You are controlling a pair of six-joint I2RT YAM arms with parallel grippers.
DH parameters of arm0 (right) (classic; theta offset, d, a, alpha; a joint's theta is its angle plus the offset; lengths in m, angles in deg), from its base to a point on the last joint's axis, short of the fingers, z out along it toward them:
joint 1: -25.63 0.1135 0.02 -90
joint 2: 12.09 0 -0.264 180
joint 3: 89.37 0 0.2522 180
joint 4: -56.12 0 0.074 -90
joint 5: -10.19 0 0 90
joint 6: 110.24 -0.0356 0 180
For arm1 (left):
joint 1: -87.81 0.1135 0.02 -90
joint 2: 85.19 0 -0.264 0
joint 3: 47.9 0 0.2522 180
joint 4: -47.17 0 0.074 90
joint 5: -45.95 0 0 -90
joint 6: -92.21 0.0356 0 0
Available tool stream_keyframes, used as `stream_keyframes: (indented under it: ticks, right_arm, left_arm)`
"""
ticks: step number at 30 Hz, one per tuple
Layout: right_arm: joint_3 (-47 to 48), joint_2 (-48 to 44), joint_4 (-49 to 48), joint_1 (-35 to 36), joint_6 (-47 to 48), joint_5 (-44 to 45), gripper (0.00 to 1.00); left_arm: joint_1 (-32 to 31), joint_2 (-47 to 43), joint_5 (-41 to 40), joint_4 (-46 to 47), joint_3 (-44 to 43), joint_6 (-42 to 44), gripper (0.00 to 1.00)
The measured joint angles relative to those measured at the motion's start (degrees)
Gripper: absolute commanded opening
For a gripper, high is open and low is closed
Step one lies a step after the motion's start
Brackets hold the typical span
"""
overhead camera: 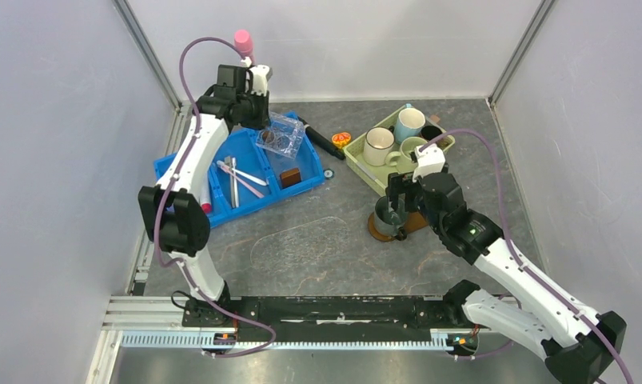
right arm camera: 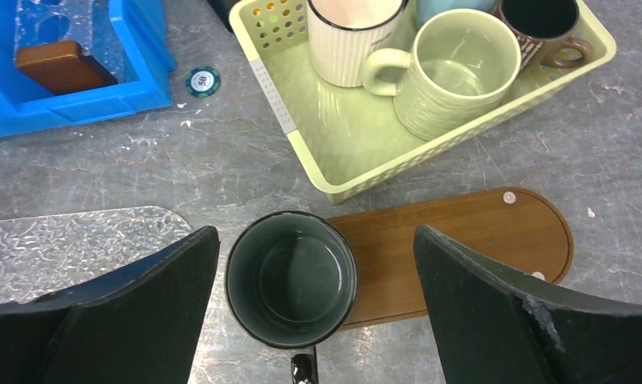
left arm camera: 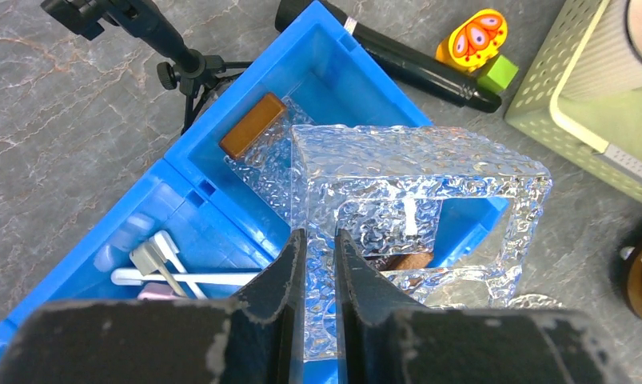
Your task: Prepare toiletry sets of a toothbrush and toothpaste on the tray
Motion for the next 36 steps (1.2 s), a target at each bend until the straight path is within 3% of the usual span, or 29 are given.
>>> stream_keyframes:
  ticks: [8, 18, 26, 36]
  right_arm:
    - [2.2, 3.8, -3.4, 0.0, -1.4, -4.9, 0.98]
    - [11.6, 17.8, -10.7, 5.1, -5.3, -8.3, 0.92]
    - [21.2, 24.3, -13.6, 12.9, -5.9, -3.4, 0.83]
    - [27.3, 30.5, -13.7, 21.7, -4.3, 8.5, 0.71]
  left_arm:
    - [0.0, -5.4, -1.5, 3.3, 6.4, -9.9, 0.02]
    - [-2.6, -19.2, -7.6, 6.7, 18.8, -26.9, 0.02]
    - [-13.8, -31.3, -21.4, 8.3, 29.8, -37.4, 0.02]
    - [-22.6, -36.0, -33.4, 7.2, 34.5, -44.3, 0.02]
